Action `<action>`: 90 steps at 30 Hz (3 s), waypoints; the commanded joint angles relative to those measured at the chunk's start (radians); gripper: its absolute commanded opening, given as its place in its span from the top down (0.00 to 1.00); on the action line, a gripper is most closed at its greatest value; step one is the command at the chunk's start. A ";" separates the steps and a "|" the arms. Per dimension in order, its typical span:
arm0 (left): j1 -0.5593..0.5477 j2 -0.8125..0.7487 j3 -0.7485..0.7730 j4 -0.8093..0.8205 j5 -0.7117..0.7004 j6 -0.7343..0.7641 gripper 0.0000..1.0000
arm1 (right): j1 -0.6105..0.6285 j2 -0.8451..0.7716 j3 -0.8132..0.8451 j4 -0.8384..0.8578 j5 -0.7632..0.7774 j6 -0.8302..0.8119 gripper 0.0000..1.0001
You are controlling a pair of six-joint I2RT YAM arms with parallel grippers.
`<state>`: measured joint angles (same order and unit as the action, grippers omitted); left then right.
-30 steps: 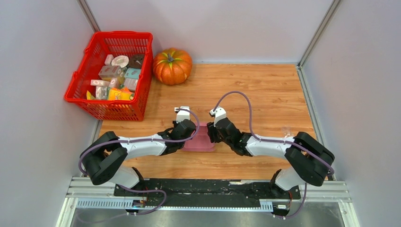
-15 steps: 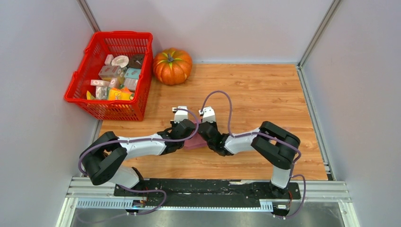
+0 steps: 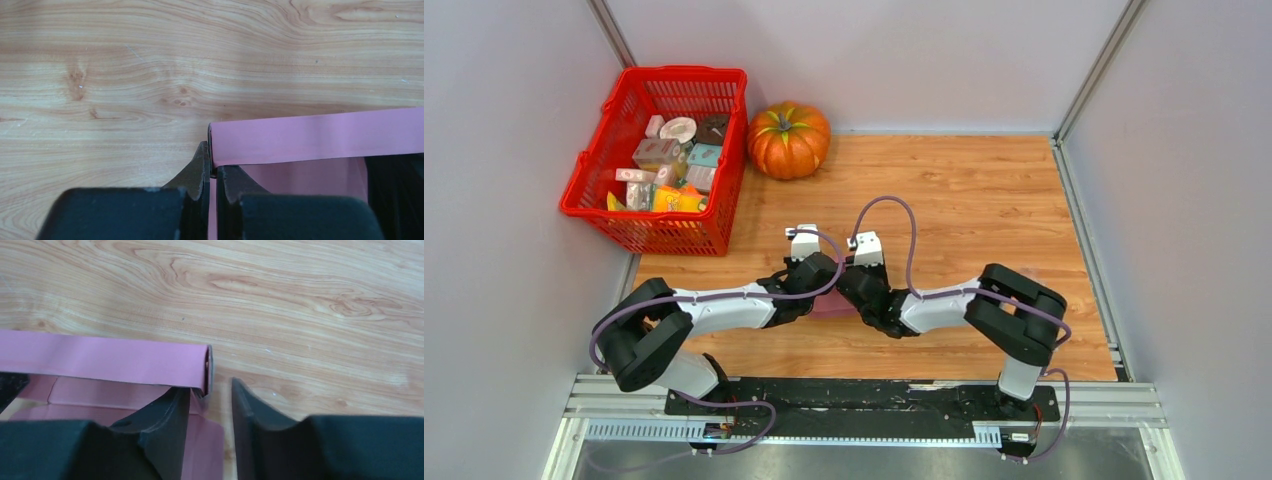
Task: Fold the paper box
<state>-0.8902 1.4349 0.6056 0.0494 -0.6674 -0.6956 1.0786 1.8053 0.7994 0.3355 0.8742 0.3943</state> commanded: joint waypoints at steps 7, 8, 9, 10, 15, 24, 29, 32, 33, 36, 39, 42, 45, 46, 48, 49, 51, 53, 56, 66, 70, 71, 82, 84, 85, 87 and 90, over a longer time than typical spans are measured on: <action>-0.012 -0.001 0.020 -0.043 0.029 -0.038 1.00 | -0.054 -0.314 -0.051 -0.418 -0.383 0.075 0.22; -0.012 -0.002 0.022 -0.043 0.032 -0.036 1.00 | -0.066 -0.354 -0.064 -0.430 -0.439 0.061 0.21; -0.013 -0.005 0.023 -0.043 0.034 -0.036 1.00 | -0.081 -0.374 -0.081 -0.432 -0.484 0.055 0.20; -0.012 -0.005 0.023 -0.043 0.035 -0.032 1.00 | -0.086 -0.395 -0.100 -0.431 -0.509 0.054 0.19; -0.012 -0.022 0.022 -0.043 0.051 -0.018 1.00 | -0.167 -0.480 -0.195 -0.293 -0.679 -0.024 0.19; -0.012 -0.042 0.075 -0.161 0.065 -0.019 1.00 | -0.333 -0.380 -0.169 -0.363 -1.060 0.287 0.22; -0.010 -0.047 0.088 -0.187 0.094 -0.068 1.00 | -0.335 -0.305 -0.206 -0.192 -1.221 0.521 0.33; -0.007 -0.051 0.100 -0.200 0.120 -0.074 0.99 | -0.336 -0.264 -0.218 -0.136 -1.265 0.601 0.50; -0.009 -0.054 0.099 -0.206 0.126 -0.074 0.97 | -0.339 -0.255 -0.215 -0.132 -1.270 0.609 0.53; -0.007 -0.093 0.073 -0.191 0.175 -0.052 0.75 | -0.358 -0.233 -0.209 -0.130 -1.310 0.647 0.71; -0.007 -0.189 0.004 -0.174 0.218 -0.007 0.54 | -0.388 -0.244 -0.209 -0.191 -1.314 0.658 0.81; -0.007 -0.330 -0.052 -0.200 0.290 0.074 0.35 | -0.422 -0.261 -0.213 -0.231 -1.348 0.673 0.83; -0.007 -0.479 -0.050 -0.325 0.392 0.157 0.33 | -0.445 -0.268 -0.203 -0.268 -1.399 0.676 0.87; -0.007 -0.546 -0.050 -0.370 0.426 0.180 0.34 | -0.450 -0.267 -0.200 -0.273 -1.428 0.681 0.87; -0.007 -0.596 -0.018 -0.437 0.521 0.229 0.38 | -0.463 -0.258 -0.190 -0.282 -1.461 0.687 0.90; -0.009 -0.620 0.000 -0.486 0.558 0.254 0.38 | -0.468 -0.248 -0.177 -0.288 -1.489 0.692 0.90; -0.024 -0.623 0.058 -0.522 0.689 0.322 0.40 | -0.479 -0.242 -0.166 -0.305 -1.512 0.696 0.92; -0.115 -0.597 0.133 -0.578 0.675 0.375 0.38 | -0.493 -0.230 -0.154 -0.305 -1.555 0.707 0.92; -0.296 -0.486 0.242 -0.651 0.495 0.525 0.35 | -0.511 -0.222 -0.152 -0.299 -1.600 0.730 0.92; -0.503 0.037 0.463 -0.767 0.229 0.884 0.35 | -0.556 -0.231 -0.213 -0.205 -1.687 0.810 0.92; -0.507 0.131 0.470 -0.699 0.080 0.897 0.37 | -0.557 -0.259 -0.227 -0.190 -1.676 0.821 0.92; -0.509 0.139 0.467 -0.677 0.050 0.900 0.38 | -0.557 -0.264 -0.230 -0.185 -1.675 0.825 0.92; -0.509 0.226 0.458 -0.559 0.049 0.924 0.58 | -0.560 -0.334 -0.266 -0.148 -1.680 0.867 0.92; -0.509 0.217 0.451 -0.542 0.051 0.920 0.60 | -0.562 -0.356 -0.272 -0.150 -1.672 0.871 0.91; -0.507 0.216 0.451 -0.533 0.055 0.920 0.65 | -0.563 -0.374 -0.273 -0.153 -1.666 0.873 0.90; -0.506 0.217 0.456 -0.531 0.054 0.915 0.71 | -0.566 -0.402 -0.278 -0.154 -1.661 0.873 0.88; -0.503 0.223 0.470 -0.537 0.023 0.903 0.88 | -0.589 -0.449 -0.281 -0.159 -1.646 0.847 0.80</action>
<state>-1.3972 1.6661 1.0527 -0.5163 -0.6147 0.2077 0.5140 1.4288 0.5228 0.1524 -0.7834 1.2457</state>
